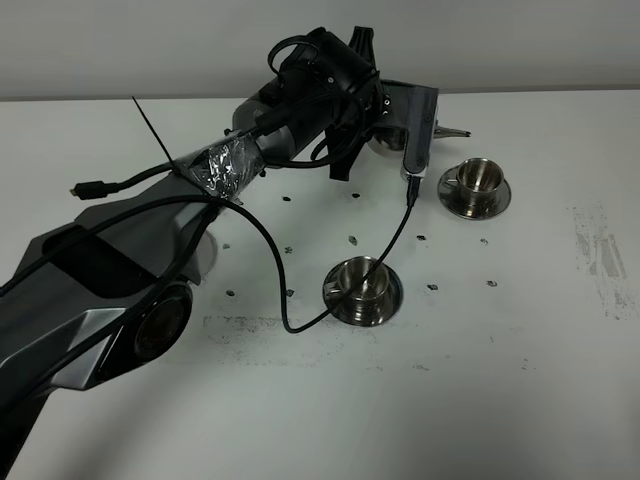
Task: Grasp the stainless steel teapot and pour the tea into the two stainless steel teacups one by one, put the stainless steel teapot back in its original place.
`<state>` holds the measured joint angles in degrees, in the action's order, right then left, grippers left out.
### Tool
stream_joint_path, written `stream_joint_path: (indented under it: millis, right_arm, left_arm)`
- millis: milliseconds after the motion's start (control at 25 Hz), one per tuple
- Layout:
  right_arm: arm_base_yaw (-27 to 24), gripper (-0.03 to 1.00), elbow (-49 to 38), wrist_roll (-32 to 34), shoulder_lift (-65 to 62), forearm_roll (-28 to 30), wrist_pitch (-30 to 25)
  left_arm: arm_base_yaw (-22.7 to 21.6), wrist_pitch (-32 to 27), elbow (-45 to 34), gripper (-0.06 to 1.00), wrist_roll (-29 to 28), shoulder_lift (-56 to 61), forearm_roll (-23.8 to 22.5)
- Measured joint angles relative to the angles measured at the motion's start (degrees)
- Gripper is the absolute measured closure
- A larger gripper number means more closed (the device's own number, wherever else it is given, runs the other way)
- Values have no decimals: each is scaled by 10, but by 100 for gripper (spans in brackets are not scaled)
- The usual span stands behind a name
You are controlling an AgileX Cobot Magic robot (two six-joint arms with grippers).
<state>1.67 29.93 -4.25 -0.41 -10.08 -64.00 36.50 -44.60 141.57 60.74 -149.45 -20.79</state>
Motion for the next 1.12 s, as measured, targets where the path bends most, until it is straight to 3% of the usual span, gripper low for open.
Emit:
stream_joint_path:
  millis: [680,1120]
  right_arm:
    - [0,72,0,0,0,0,0]
    - [0,72,0,0,0,0,0]
  left_arm:
    - [20,21,0,76,17,0,-84]
    - [29,33,0,76,41,-8,-107]
